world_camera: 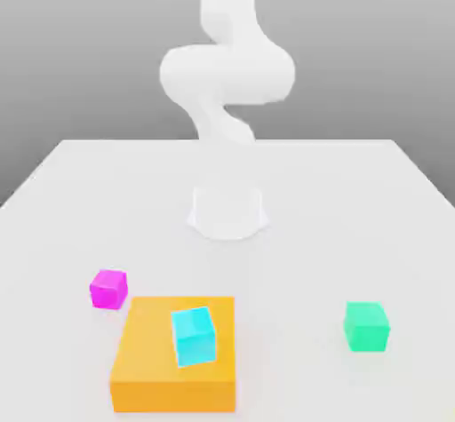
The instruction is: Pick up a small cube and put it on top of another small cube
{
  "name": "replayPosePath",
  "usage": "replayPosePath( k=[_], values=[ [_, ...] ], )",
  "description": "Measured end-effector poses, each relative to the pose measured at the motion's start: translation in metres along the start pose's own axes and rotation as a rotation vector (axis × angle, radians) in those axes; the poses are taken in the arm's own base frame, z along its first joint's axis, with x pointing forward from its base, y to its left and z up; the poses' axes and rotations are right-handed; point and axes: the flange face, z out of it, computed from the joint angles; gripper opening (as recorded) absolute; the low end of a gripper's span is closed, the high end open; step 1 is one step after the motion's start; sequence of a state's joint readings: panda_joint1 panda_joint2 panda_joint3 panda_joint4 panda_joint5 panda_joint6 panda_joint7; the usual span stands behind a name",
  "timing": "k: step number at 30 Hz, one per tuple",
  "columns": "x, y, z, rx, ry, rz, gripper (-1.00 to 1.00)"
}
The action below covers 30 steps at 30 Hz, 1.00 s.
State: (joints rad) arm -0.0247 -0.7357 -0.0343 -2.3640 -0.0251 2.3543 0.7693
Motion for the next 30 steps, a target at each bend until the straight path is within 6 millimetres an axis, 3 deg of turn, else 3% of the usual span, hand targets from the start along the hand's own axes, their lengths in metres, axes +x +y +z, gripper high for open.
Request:
replayPosePath(
  k=[5,10,14,18,20,25,26,30],
  values=[
    [0.004,0.085,0.116,-0.171,-0.084,0.014,0.0],
    [-0.02,0.192,0.203,-0.32,-0.195,0.04,0.0],
    [-0.065,0.288,0.25,-0.427,-0.309,0.074,0.0],
    [-0.138,0.387,0.279,-0.517,-0.455,0.123,0.0],
    [-0.156,0.41,0.29,-0.531,-0.477,0.138,0.0],
    [-0.179,0.432,0.319,-0.54,-0.485,0.134,0.0],
    [-0.184,0.436,0.324,-0.541,-0.485,0.135,-1.0],
    [-0.184,0.436,0.324,-0.541,-0.486,0.135,-1.0]
  ],
)
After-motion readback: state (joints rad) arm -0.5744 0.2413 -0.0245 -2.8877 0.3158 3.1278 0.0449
